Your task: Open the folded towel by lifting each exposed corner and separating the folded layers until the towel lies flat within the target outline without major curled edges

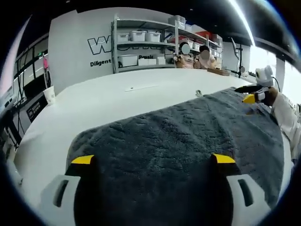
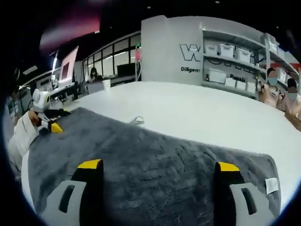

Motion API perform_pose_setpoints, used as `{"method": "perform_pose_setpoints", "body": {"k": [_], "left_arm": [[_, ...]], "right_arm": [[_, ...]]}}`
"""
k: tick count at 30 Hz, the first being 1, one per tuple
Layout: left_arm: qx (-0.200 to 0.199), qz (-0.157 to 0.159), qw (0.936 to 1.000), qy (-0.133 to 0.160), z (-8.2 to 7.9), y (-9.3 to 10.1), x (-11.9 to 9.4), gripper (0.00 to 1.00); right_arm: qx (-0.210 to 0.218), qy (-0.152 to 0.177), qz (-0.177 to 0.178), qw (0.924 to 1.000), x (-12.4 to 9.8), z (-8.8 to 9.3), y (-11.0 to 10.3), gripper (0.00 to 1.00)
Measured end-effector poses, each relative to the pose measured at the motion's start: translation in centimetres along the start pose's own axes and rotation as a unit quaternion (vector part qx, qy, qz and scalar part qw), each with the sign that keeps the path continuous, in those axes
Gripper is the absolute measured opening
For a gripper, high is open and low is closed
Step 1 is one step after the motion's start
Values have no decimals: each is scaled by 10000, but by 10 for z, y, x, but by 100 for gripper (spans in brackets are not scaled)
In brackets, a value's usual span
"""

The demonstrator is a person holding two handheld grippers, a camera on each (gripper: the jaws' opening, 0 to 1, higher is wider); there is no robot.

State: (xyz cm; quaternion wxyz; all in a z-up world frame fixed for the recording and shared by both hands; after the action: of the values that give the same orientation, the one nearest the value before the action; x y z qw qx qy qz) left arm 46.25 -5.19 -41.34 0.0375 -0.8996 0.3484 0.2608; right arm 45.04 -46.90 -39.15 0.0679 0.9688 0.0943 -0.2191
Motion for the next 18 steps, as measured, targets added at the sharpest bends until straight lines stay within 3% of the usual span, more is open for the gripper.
{"method": "perform_pose_setpoints", "body": {"k": [7, 9, 18], "left_arm": [[1, 2, 10000, 4, 0, 0, 0, 99], [-6, -9, 10000, 10, 0, -1, 0, 99], [-26, -53, 10000, 37, -1, -3, 1, 99]], "right_arm": [[-374, -454, 154, 9981, 12, 20, 12, 97], [-195, -416, 94, 9989, 15, 18, 14, 97], [-149, -369, 168, 9991, 18, 18, 19, 97]]}}
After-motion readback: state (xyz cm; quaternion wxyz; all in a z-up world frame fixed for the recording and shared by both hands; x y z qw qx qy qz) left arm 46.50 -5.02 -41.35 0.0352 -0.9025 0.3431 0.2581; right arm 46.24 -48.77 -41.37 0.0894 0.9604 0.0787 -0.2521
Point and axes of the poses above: the point that each gripper's makers call its tool centre point, and the gripper's own axes: x roughly forward along the fingers, y roughly to its right, z roughly out of its underside, the point moved 6 cm from there along -x, roughly backward along the fingers, and after that the axes turned 14 degrees about z, right-handed, at the moved point
